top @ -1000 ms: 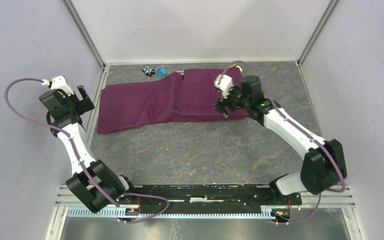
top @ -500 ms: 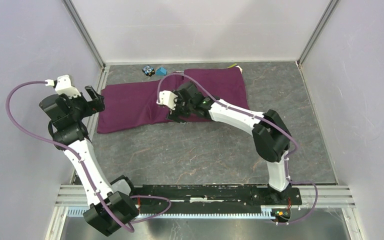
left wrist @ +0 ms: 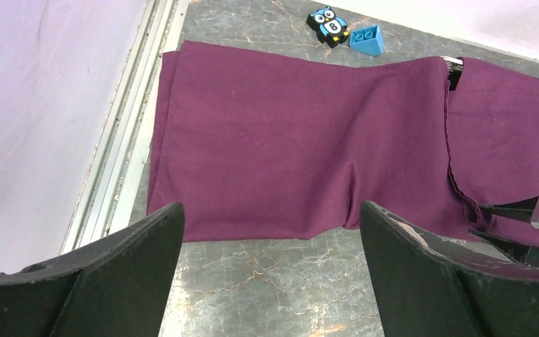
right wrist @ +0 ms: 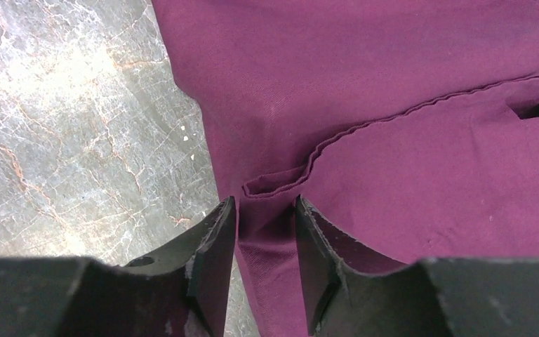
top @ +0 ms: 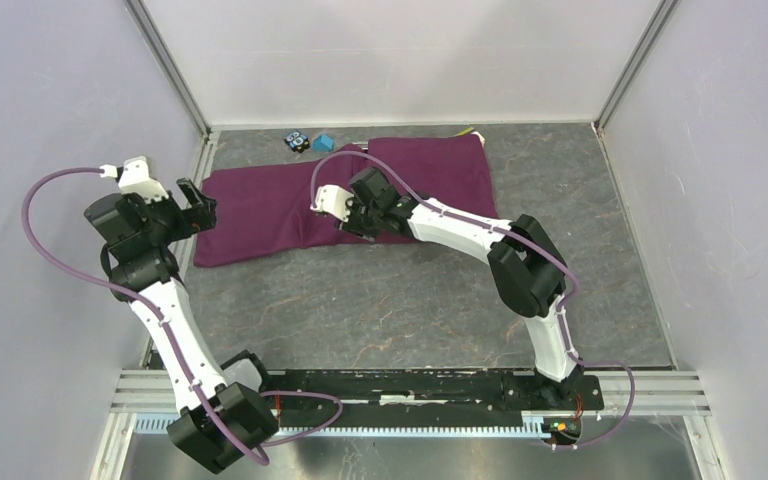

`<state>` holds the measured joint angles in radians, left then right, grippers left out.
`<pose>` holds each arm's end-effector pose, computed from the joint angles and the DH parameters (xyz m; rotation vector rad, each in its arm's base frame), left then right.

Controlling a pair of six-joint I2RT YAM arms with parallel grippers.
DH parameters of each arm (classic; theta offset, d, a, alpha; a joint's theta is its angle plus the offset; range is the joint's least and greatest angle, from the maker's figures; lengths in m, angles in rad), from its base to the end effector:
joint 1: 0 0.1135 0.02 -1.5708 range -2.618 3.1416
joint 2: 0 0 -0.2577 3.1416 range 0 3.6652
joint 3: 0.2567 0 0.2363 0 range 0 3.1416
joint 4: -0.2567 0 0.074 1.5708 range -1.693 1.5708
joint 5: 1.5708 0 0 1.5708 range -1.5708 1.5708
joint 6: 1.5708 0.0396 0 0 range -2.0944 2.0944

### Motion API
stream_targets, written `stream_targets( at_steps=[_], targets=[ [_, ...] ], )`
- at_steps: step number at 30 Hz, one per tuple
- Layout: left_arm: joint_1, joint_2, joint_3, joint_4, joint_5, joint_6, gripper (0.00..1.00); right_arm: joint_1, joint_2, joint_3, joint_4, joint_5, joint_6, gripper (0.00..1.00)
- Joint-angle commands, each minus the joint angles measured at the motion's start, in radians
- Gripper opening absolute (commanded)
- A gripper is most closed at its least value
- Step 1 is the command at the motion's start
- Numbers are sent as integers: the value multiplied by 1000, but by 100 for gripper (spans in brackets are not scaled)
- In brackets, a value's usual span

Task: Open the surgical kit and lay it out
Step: Open the surgical kit at the center of the board.

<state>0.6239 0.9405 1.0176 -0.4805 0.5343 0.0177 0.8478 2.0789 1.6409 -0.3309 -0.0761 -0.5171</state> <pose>0.1666 0.0951 0.3567 -0.2375 1.9018 -0.0971 0.3017 0.3464 0.2171 -1.5119 1.8002 0.2523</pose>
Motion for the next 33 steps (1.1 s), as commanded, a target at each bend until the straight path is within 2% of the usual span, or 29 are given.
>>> stream_targets(
  at_steps=[1,4,8,9,14,17,21,26,28,29,30,31,33],
  targets=[
    [-3,-5,-14,15,26,-29,100,-2,-18,29,25,12,16,38],
    [-3,-7,-14,20,26,-27,100,-8,-30,29,25,-2,34,26],
    [-3,-3,-16,28,21,-30,100,-34,-53,32,26,-9,82,3],
    [-3,-2,-16,29,22,-32,100,-45,-68,26,29,-8,96,1],
    [-13,24,2,13,84,15,100,-147,-243,-107,84,5,153,1],
    [-31,56,36,-27,101,40,100,-276,-389,-196,97,-14,188,1],
    [-53,62,53,-32,119,31,100,-509,-566,-314,82,-19,189,1],
    [-76,47,59,-27,139,21,100,-954,-758,-503,88,-72,117,2],
    [-83,38,59,-26,145,18,100,-1124,-789,-571,98,-100,61,7],
    [-85,35,58,-26,148,18,100,-1203,-794,-608,113,-96,38,14],
    [-88,32,56,-26,149,19,100,-1264,-788,-634,124,-94,11,33],
    [-94,29,52,-24,150,19,100,-1324,-774,-661,135,-90,-9,46],
    [-100,26,39,-15,150,20,100,-1412,-737,-707,173,-88,-43,66]
  ],
)
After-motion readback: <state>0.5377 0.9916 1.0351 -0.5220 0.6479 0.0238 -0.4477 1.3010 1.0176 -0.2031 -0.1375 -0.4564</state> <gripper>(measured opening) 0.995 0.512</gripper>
